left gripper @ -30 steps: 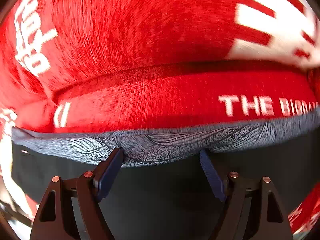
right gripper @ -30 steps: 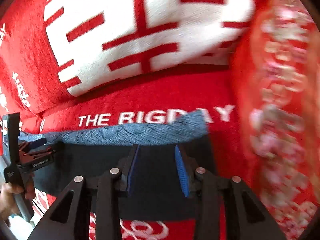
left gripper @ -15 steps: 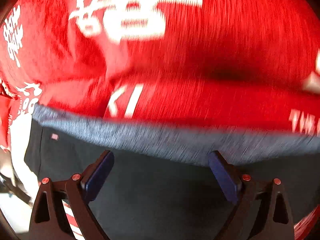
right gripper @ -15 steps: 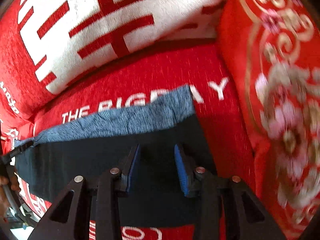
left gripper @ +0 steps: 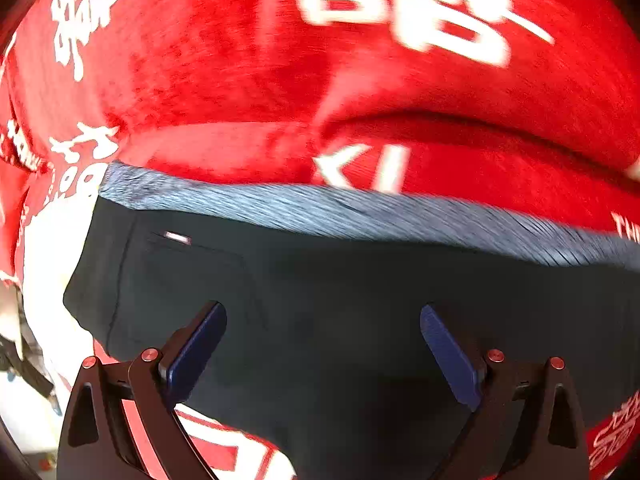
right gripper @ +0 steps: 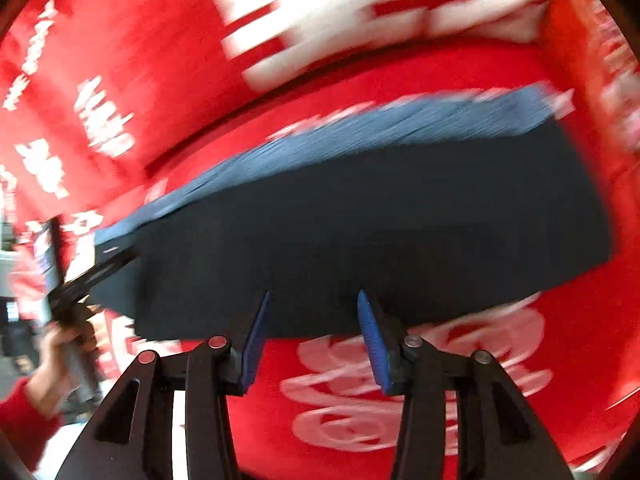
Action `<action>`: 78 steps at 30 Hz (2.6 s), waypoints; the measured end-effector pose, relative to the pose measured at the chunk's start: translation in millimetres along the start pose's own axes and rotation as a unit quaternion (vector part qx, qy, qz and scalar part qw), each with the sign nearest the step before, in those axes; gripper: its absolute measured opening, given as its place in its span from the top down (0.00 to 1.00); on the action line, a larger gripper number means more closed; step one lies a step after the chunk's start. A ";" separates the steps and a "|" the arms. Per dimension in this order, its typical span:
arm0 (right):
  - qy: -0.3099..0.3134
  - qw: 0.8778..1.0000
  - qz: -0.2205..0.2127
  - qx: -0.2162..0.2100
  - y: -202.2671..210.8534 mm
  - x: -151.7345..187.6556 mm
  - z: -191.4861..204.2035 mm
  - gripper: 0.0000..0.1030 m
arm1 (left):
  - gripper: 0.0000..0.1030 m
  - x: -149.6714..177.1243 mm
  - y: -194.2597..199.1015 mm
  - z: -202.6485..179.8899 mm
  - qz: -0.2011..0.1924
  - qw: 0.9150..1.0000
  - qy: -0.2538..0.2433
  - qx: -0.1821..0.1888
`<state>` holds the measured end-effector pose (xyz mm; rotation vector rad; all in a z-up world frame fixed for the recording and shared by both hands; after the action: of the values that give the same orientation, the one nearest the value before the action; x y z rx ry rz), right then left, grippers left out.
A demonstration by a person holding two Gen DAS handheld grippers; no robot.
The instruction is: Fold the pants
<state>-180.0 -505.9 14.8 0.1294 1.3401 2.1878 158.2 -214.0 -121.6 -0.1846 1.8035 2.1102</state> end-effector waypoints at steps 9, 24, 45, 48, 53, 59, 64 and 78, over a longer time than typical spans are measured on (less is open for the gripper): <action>-0.093 0.985 0.058 -0.137 -105.3 59.3 111.0 0.53 | 0.04 -14.6 -63.5 52.2 0.018 1.000 -0.026 0.002; -0.198 0.974 0.042 -0.101 -126.2 53.2 108.0 0.71 | 0.04 28.7 -33.6 39.8 0.023 0.993 -0.042 0.105; 0.011 0.998 -0.047 0.049 -81.4 -37.3 104.8 0.50 | 0.04 12.1 -2.3 1.7 -0.034 0.990 -0.065 0.118; 0.023 0.997 -0.048 0.059 -106.7 -72.9 102.2 0.50 | 0.04 -5.1 -19.1 -8.2 -0.034 0.991 -0.066 0.116; 0.067 0.990 -0.028 0.121 -143.1 -92.6 88.0 0.77 | 0.04 -6.5 -43.2 -27.9 -0.027 0.992 -0.061 0.104; 0.034 0.983 -0.061 0.170 -123.2 -105.3 57.2 0.92 | 0.00 -1.5 -52.3 -9.1 0.006 0.992 -0.025 0.126; 0.081 0.979 -0.064 0.177 -91.5 -61.5 69.0 0.67 | 0.00 21.7 -19.7 -4.1 -0.002 0.991 -0.051 0.122; 0.128 0.960 -0.073 0.238 -81.0 37.3 68.7 0.58 | 0.00 104.3 3.2 -5.4 -0.007 0.993 -0.071 0.097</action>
<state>-152.9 -405.1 -27.3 -0.0735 1.9405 1.7668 59.6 -200.4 -153.5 0.0028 1.9013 1.8738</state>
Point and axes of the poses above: each gripper's, at about its wrist camera, not at the fingertips, and y roughly against the way its jaws point, z to its left, x to its underside, the point moved 5 cm from there along -y, roughly the way its jaws point, and after that the axes turned 7 degrees about -z, right-handed, at the moved point
